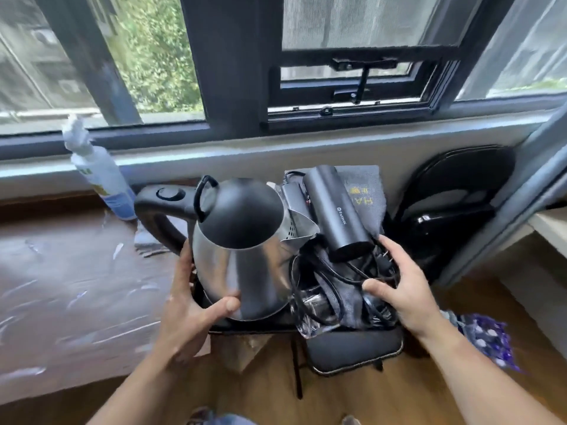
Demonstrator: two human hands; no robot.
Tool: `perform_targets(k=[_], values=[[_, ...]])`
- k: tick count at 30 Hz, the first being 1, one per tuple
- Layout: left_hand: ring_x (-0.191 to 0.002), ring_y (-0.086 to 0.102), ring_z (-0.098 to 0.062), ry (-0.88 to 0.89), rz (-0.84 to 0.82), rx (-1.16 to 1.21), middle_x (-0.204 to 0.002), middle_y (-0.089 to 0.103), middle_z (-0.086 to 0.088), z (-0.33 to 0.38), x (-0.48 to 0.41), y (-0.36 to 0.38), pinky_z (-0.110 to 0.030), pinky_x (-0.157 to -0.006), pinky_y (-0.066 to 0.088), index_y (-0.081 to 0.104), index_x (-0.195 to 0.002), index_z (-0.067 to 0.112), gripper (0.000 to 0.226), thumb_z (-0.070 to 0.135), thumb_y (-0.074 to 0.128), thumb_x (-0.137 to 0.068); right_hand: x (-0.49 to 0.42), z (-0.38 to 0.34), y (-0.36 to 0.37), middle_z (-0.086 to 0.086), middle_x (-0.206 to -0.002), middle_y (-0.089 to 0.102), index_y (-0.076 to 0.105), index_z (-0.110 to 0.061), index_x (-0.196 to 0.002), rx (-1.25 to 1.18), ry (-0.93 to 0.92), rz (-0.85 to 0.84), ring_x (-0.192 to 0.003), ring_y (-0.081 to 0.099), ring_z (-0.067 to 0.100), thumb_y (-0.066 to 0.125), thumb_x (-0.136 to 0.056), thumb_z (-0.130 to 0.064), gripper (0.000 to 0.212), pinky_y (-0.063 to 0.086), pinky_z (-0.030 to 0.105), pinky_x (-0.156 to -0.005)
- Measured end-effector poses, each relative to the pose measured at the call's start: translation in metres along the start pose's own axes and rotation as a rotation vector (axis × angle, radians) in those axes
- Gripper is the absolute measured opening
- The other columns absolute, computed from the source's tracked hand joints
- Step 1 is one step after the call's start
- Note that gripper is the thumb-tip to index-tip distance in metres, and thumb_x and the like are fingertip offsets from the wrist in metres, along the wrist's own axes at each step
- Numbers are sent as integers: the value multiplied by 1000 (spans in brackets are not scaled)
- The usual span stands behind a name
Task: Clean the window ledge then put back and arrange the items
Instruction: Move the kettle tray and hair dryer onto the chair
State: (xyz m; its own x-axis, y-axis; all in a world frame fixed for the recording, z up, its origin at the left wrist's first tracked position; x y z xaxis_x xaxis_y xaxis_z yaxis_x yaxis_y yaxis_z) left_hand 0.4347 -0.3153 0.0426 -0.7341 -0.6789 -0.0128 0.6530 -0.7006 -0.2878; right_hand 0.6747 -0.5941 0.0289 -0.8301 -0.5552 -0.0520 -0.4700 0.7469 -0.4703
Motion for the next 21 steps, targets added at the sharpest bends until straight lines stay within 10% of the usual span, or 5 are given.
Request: perform_targets(k=[10,21], values=[[-126,61,-26,-102,137,45,-133,66,-8,0,58,88,-45,-103,50,41,-149,23,133,77,85,-36,-12,47,-67,-5,-144,50,42,-44,-140,18,-45,-132,-137,42,16,72,-43,-90,111,33,42,-116],[-138,49,-11,-161,78,14,-146,55,3,-50,97,153,-37,-113,42,29,-155,46,144,85,81,-27,25,144,-83,-4,-145,53,43,-50,-141,-43,11,-144,-137,46,21,77,-48,-85,105,36,55,-114]])
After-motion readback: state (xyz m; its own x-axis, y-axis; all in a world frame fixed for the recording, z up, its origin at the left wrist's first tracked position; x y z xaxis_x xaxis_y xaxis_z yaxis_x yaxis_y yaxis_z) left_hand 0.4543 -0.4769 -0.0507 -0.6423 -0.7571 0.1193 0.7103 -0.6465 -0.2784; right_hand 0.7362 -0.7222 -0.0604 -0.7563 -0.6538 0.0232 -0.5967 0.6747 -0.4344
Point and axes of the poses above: each hand's wrist, its own x-axis away from the middle knuckle, its own y-axis out of the palm, z = x × y, the point moved 8 cm from there along -x, towards the middle knuckle
